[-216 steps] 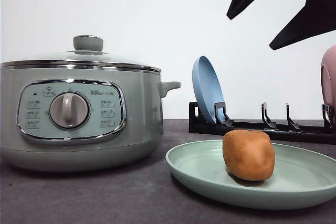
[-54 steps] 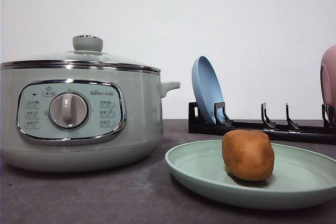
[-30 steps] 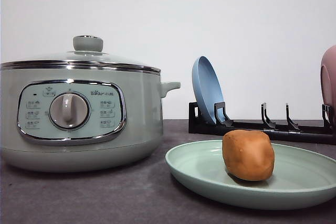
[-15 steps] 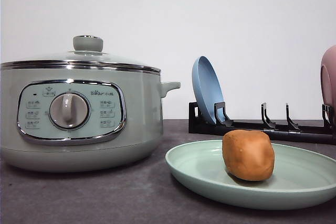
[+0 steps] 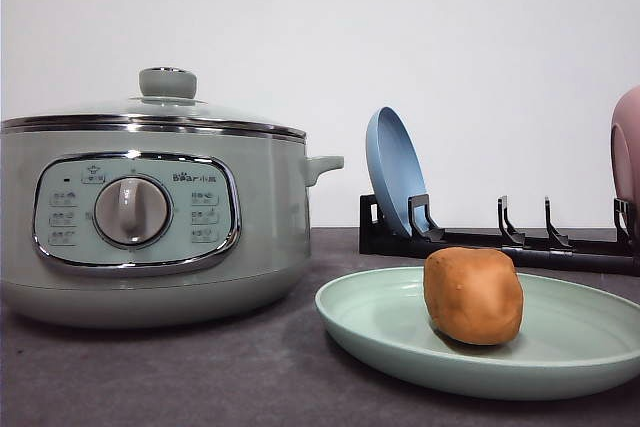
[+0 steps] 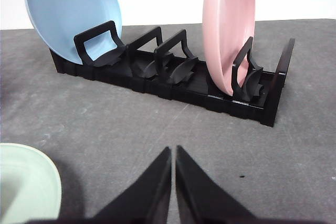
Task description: Transfer potato from steamer to green plate
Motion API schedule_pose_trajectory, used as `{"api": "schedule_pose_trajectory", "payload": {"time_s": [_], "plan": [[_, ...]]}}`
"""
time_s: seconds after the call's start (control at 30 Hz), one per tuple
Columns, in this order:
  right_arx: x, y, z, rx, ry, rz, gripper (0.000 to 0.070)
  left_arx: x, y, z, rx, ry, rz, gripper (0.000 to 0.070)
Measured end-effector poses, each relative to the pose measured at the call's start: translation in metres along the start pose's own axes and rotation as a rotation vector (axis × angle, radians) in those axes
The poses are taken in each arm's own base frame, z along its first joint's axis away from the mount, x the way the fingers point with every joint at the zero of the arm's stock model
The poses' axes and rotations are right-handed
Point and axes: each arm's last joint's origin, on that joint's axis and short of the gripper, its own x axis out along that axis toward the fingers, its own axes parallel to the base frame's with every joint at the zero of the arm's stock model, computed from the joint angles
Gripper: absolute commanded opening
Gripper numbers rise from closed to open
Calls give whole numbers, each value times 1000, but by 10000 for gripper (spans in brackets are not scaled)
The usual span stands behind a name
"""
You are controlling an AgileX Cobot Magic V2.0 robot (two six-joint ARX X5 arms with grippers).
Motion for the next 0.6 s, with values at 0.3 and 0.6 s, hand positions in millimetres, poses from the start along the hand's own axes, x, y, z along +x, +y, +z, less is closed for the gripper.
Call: {"api": "schedule_pose_trajectory", "payload": {"time_s": [0.3, 0.6], "plan": [[0, 0, 0, 0, 0, 0, 0, 0, 0, 0, 0, 0, 0, 3], [0, 0, 0, 0, 0, 0, 0, 0, 0, 0, 0, 0, 0, 3]]}}
